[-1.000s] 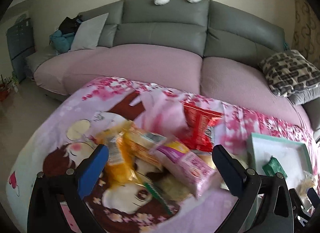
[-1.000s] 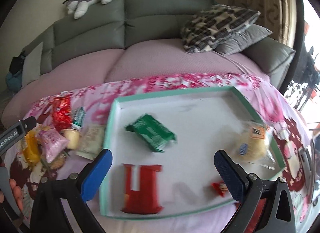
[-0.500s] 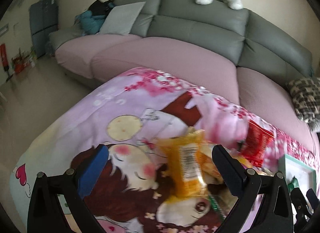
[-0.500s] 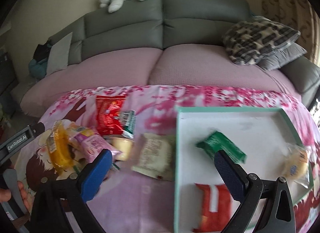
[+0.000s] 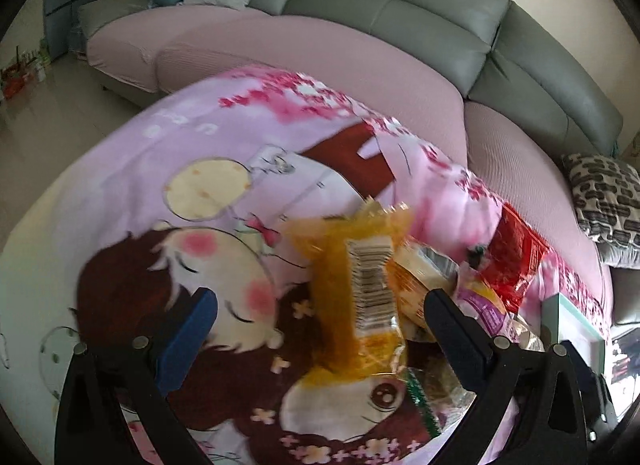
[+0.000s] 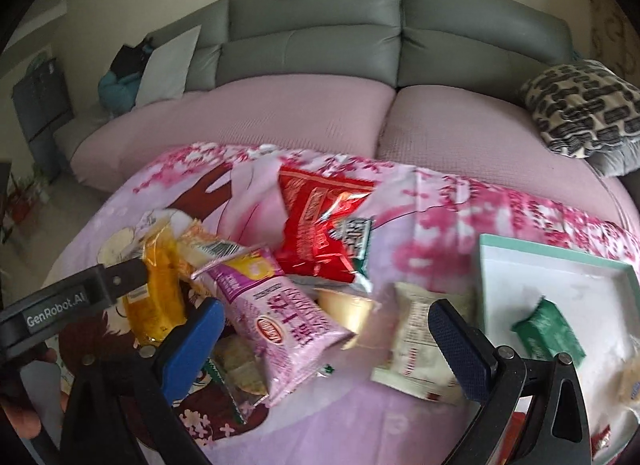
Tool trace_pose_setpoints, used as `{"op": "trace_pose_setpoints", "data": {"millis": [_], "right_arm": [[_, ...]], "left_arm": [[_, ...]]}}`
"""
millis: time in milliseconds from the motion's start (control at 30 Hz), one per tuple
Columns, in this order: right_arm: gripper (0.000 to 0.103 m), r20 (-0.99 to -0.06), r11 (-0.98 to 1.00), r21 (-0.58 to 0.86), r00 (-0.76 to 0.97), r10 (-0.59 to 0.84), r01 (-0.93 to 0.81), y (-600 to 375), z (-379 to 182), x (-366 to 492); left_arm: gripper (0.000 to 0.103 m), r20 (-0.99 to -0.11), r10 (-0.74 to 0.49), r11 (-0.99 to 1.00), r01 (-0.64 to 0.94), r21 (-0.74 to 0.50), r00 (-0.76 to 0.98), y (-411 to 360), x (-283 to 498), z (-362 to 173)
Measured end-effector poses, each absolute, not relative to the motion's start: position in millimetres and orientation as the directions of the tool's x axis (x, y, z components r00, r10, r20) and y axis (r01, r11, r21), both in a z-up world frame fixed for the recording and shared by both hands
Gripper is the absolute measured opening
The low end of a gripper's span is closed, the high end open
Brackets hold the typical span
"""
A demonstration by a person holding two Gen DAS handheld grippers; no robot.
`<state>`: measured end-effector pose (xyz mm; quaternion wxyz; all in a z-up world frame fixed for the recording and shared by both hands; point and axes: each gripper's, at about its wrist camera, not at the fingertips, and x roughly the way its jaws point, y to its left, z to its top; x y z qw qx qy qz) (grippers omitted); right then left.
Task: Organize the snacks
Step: 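Grasp the yellow barcode bag with the left tool while the right tool grasps the pink bag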
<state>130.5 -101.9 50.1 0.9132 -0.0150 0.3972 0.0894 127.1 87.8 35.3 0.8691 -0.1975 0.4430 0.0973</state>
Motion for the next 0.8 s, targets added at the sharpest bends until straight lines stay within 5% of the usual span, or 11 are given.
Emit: {"op": "trace_pose_setpoints", "data": {"millis": [133, 267, 400, 600, 800], "right_arm": [[0.103, -0.737, 0.98, 0.027, 0.658, 0.154, -0.199, -93.9, 40.4, 135.5], [0.103, -0.744, 0.978, 0.029, 0.648, 0.16, -0.208, -89.9, 32.4, 139.0], [0.102, -0.746, 0.978, 0.043, 0.645, 0.168, -0.205, -89.0, 29.1, 140.3], [0.088, -0.751, 0.976, 0.054, 0.635, 0.178, -0.21, -87.5, 25.6, 141.1], [0.077, -0.746, 0.974, 0.074, 0.636, 0.198, -0.216, -88.1, 28.6, 138.9]], "left_arm": [[0.101, -0.811, -0.065, 0.886, -0.341, -0.315, 0.582, 83.2, 130.9, 26.0], [0.083, -0.825, -0.066, 0.885, -0.349, -0.308, 0.561, 80.3, 132.6, 19.9], [0.077, -0.834, -0.074, 0.887, -0.346, -0.306, 0.547, 77.0, 133.9, 14.6], [0.054, -0.828, -0.098, 0.884, -0.334, -0.327, 0.553, 74.2, 135.0, 12.8], [0.047, -0.819, -0.106, 0.884, -0.324, -0.337, 0.565, 72.1, 134.5, 13.4]]}}
